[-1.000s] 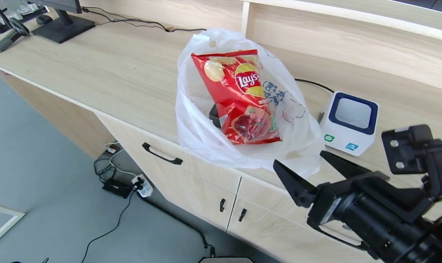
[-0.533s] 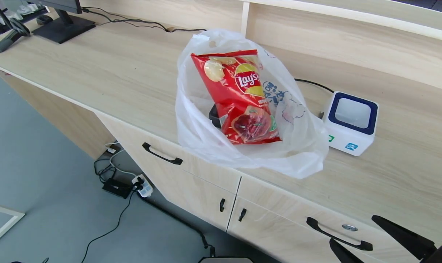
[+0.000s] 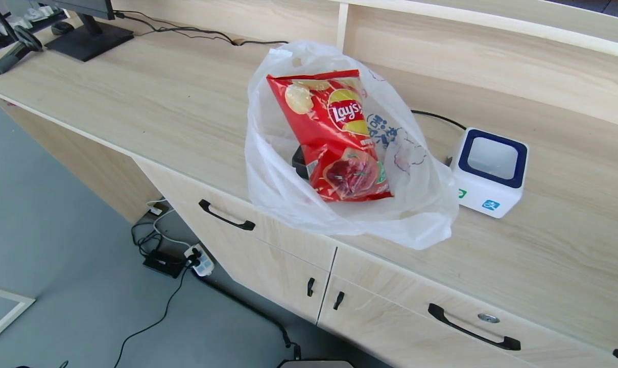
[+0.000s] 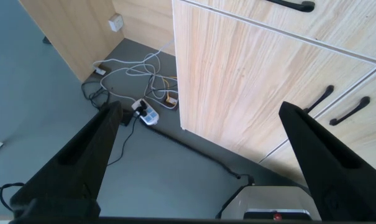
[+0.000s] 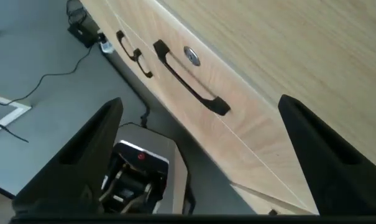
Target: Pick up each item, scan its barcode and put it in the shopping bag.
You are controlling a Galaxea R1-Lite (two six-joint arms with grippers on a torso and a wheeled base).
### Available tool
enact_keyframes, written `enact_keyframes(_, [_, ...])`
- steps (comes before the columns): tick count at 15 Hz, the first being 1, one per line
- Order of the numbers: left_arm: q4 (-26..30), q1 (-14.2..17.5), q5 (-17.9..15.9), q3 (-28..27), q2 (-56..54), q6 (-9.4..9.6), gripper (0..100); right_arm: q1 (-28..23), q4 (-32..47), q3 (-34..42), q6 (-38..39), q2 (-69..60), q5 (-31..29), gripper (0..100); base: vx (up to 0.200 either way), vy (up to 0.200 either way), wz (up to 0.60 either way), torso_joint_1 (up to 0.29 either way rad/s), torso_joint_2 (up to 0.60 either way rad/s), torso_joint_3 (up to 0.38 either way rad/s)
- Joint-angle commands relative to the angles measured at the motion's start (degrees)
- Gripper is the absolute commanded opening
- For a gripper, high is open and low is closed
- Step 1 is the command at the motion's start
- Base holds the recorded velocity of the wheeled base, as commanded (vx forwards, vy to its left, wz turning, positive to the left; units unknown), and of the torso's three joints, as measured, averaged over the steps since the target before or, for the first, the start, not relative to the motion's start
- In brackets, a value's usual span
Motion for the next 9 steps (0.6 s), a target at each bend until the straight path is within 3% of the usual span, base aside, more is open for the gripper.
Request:
enact_keyframes(1, [0.0,0.0,0.0,0.0,0.0,-0.01,100,-12.3,16.8,-3.2,3.1,-20.9,0.4,100,0.0,0.0,0.0,0.0,0.0,0.0])
enact_keyframes(4, [0.0,0.0,0.0,0.0,0.1,-0.1,100,-36.6,16.7,-4.0,15.5,-15.9,0.4,100,0.0,0.0,0.0,0.0,0.0,0.0])
enact_keyframes(5, [0.0,0.0,0.0,0.0,0.0,-0.1,100,-41.7,16.8,-4.0,17.8,-15.8,0.8,100,0.0,0.0,0.0,0.0,0.0,0.0])
enact_keyframes(9, [0.0,0.0,0.0,0.0,0.0,-0.01,100,-47.6,17.0,-3.0,17.7,-20.8,0.9,100,0.0,0.0,0.0,0.0,0.0,0.0])
